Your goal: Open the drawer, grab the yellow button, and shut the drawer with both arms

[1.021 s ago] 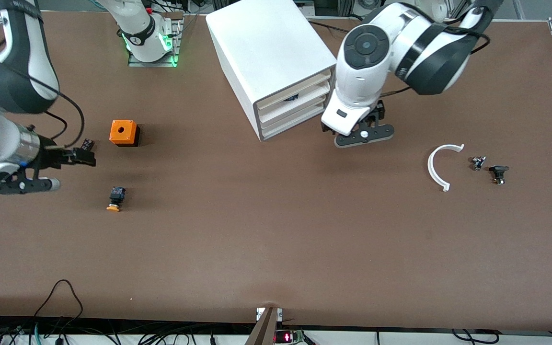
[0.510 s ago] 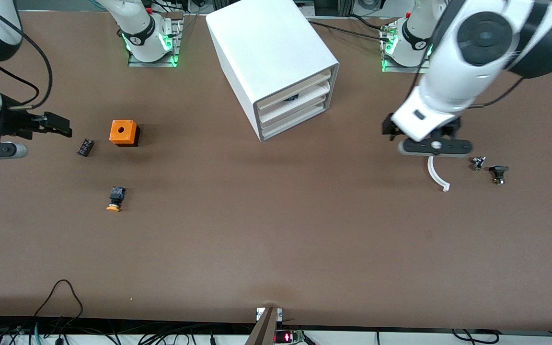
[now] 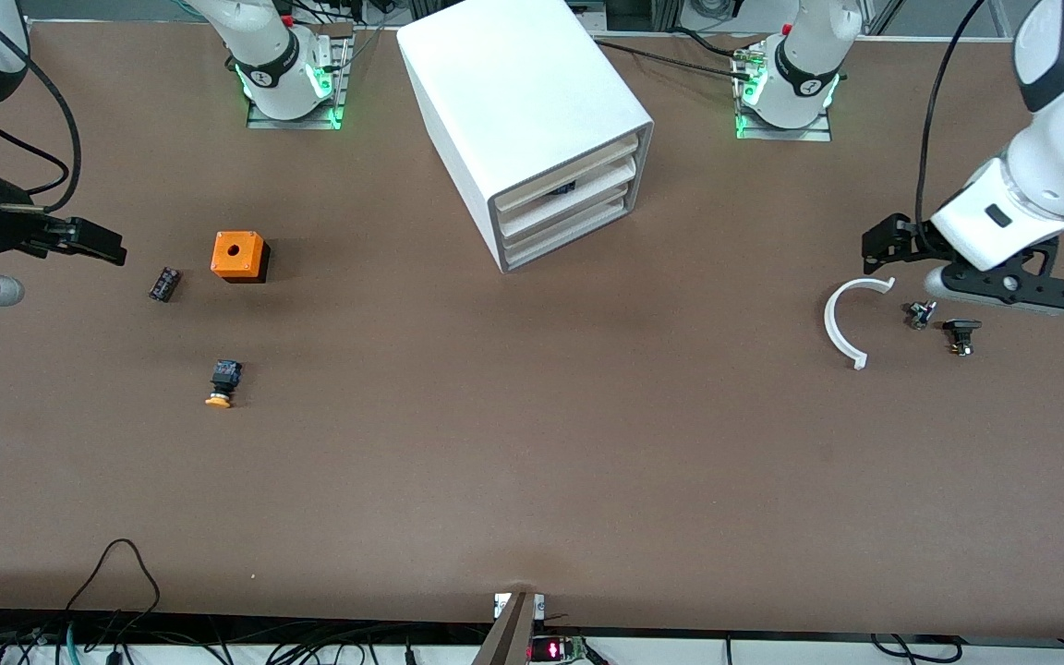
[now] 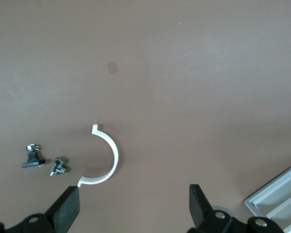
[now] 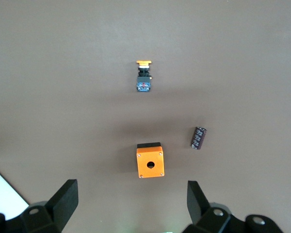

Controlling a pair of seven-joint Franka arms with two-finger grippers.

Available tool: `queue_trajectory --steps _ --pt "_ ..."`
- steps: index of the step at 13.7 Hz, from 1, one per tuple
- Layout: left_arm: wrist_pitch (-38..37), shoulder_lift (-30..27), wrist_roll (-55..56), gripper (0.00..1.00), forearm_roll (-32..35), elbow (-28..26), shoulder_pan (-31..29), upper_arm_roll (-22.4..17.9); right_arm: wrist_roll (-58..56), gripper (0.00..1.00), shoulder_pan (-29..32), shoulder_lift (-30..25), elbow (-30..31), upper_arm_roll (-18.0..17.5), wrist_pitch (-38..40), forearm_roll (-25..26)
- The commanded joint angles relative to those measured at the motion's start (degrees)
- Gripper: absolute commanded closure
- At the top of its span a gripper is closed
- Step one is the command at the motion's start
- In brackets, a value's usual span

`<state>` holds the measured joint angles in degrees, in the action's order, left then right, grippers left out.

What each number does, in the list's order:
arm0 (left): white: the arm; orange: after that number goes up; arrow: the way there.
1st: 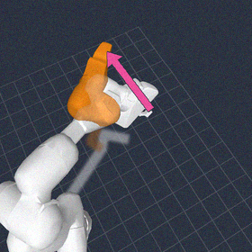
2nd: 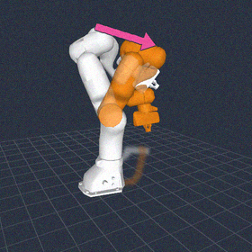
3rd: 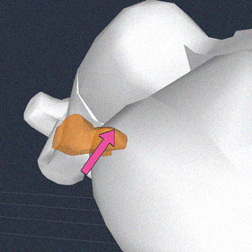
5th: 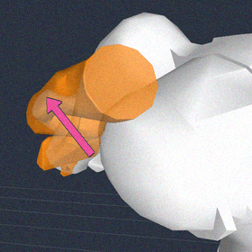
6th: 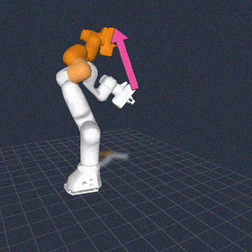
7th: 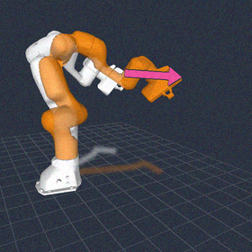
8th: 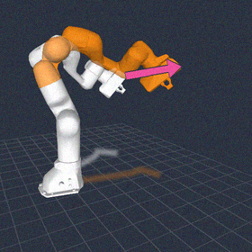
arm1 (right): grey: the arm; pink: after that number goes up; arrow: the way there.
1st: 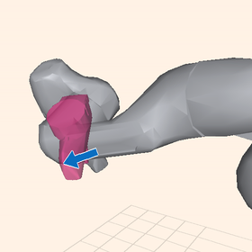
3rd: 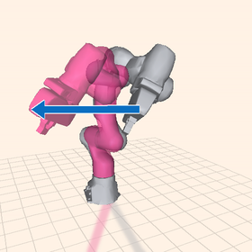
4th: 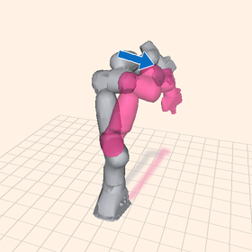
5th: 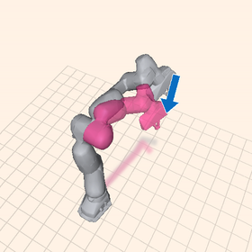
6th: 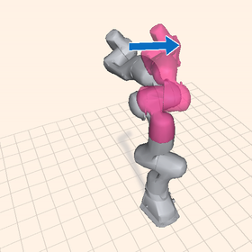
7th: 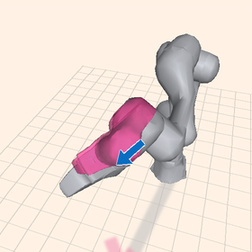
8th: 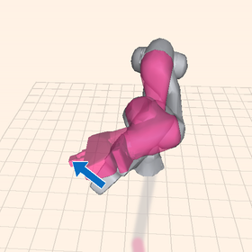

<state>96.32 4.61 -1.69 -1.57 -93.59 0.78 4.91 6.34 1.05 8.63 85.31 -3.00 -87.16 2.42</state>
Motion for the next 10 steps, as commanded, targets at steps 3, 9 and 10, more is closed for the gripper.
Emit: queue_trajectory --steps 3,9,10 --pt "5.8 -7.2 -1.8 0.01 1.3 -7.5 2.6 -4.8 1.0 0.01 -0.6 2.9 -8.6 -0.8 0.7 1.1" --pt "1.6 -5.5 -1.1 0.0 2.4 -5.1 2.1 -4.2 -0.4 0.01 -0.4 3.2 -8.5 -0.6 -2.8 0.7" --pt "1.6 -5.5 -1.2 0.0 2.5 -5.1 2.1 -4.2 -0.4 0.01 -0.4 3.2 -8.3 -0.6 -2.8 0.7"
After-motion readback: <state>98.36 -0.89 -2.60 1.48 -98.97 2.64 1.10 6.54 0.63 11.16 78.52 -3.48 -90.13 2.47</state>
